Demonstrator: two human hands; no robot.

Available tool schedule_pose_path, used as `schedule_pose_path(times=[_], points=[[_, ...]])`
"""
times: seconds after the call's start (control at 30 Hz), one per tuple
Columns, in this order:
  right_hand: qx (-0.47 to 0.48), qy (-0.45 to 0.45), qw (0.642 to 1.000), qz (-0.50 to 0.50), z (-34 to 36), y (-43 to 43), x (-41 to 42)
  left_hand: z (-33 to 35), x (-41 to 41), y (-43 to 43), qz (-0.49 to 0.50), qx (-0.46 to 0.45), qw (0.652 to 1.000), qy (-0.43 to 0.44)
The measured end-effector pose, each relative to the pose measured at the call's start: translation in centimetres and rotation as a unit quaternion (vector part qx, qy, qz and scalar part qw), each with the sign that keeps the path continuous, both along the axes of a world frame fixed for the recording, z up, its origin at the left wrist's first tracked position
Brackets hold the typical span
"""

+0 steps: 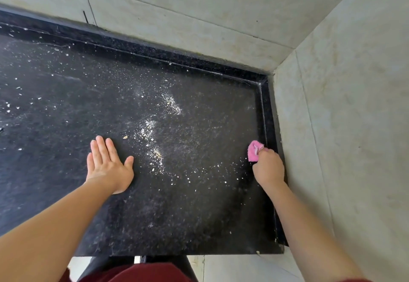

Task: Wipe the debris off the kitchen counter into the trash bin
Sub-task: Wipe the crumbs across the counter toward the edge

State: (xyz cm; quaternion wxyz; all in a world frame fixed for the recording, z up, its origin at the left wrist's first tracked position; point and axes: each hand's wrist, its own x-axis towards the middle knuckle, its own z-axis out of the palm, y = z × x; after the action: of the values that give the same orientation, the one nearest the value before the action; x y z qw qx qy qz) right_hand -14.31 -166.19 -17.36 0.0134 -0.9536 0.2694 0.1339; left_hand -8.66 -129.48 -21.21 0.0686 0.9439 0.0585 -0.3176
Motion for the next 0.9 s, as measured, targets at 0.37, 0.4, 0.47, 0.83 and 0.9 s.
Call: schedule_pose_path(times=[0.37, 0.4, 0.47, 0.83, 0.9], points=[[0.085, 0.013, 0.992, -0.096, 1.0, 1.7, -0.2, 0.9, 0.0, -0.2, 0.007, -0.012, 1.000, 0.023], [0.101, -0.001, 0.990, -0.102, 0.5, 2.8, -0.5, 0.9, 0.0, -0.2, 0.006, -0.012, 1.000, 0.022], [0.122, -0.017, 0.990, -0.068, -0.2, 5.2, -0.9, 0.9, 0.1, -0.3, 0.006, -0.011, 1.000, 0.019], [0.052, -0.077, 0.995, 0.044, 2.3, 3.2, 1.4, 0.9, 0.1, -0.1, 0.007, -0.013, 1.000, 0.024], [-0.040, -0.033, 0.997, 0.048, 2.5, 0.4, 1.4, 0.8, 0.1, -0.1, 0.008, -0.010, 1.000, 0.023]])
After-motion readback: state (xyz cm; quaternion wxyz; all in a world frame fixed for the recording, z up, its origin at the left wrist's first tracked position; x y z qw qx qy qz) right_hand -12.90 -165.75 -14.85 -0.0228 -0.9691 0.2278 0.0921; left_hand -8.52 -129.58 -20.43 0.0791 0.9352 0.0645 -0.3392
